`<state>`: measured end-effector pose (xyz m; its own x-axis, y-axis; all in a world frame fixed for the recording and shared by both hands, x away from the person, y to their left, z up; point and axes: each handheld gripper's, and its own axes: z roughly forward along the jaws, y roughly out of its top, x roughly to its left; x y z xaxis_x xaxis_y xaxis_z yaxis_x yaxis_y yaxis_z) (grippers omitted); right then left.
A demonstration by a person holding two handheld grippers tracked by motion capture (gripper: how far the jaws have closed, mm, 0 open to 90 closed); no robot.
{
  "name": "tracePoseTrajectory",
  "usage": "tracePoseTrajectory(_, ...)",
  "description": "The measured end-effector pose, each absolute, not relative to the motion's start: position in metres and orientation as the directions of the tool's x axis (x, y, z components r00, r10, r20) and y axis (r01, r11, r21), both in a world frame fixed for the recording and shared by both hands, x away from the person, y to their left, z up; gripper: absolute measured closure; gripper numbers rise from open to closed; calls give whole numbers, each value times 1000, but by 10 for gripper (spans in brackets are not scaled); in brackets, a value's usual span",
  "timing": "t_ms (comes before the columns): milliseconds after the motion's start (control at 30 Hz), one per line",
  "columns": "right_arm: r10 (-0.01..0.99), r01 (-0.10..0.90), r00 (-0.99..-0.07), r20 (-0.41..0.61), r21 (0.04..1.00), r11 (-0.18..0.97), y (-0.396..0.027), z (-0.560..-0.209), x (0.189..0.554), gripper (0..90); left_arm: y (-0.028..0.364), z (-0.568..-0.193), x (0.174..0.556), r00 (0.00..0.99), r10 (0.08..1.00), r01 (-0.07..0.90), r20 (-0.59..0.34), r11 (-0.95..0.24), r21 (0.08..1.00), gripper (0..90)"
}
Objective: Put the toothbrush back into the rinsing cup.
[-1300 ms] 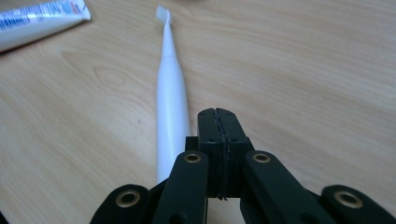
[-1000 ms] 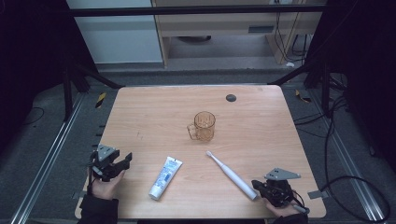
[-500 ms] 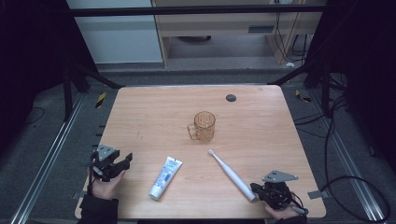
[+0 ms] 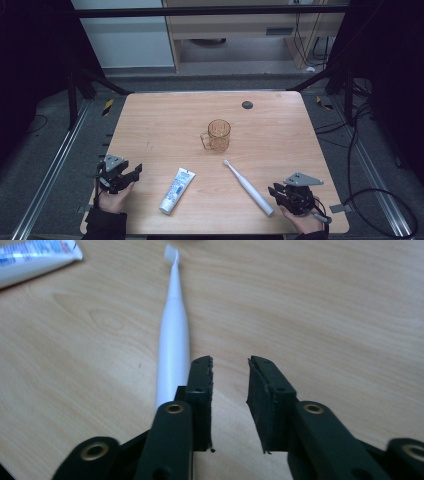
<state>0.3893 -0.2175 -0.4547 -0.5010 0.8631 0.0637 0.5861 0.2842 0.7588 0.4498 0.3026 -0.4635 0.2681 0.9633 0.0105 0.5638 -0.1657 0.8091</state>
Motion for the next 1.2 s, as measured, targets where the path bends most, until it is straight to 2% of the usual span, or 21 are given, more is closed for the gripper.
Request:
tracePoseTrajectory(100, 872, 583, -486, 64, 767, 268, -217, -448, 393, 608, 302, -463, 450, 270, 963, 563, 9, -165, 810, 430)
tracePoseTrajectory(133, 878, 591, -474, 59, 761, 268, -218, -443, 395, 556, 302, -463, 450, 271, 963, 562, 9, -166, 810, 425)
tracePoseTrajectory(333, 889, 615, -452, 69, 746, 255, -218, -432, 403, 471, 301, -464, 452, 275, 962, 568, 10, -171, 805, 416)
tracePoseTrajectory(600, 881, 631, -468, 71, 725, 276, -208, -421, 415, 423, 301, -464, 452, 279, 960, 573, 11, -175, 801, 407)
tracePoseTrajectory(1200, 849, 624, -527, 43, 698, 352, -174, -407, 434, 388, 299, -465, 453, 301, 953, 579, 19, -198, 791, 387)
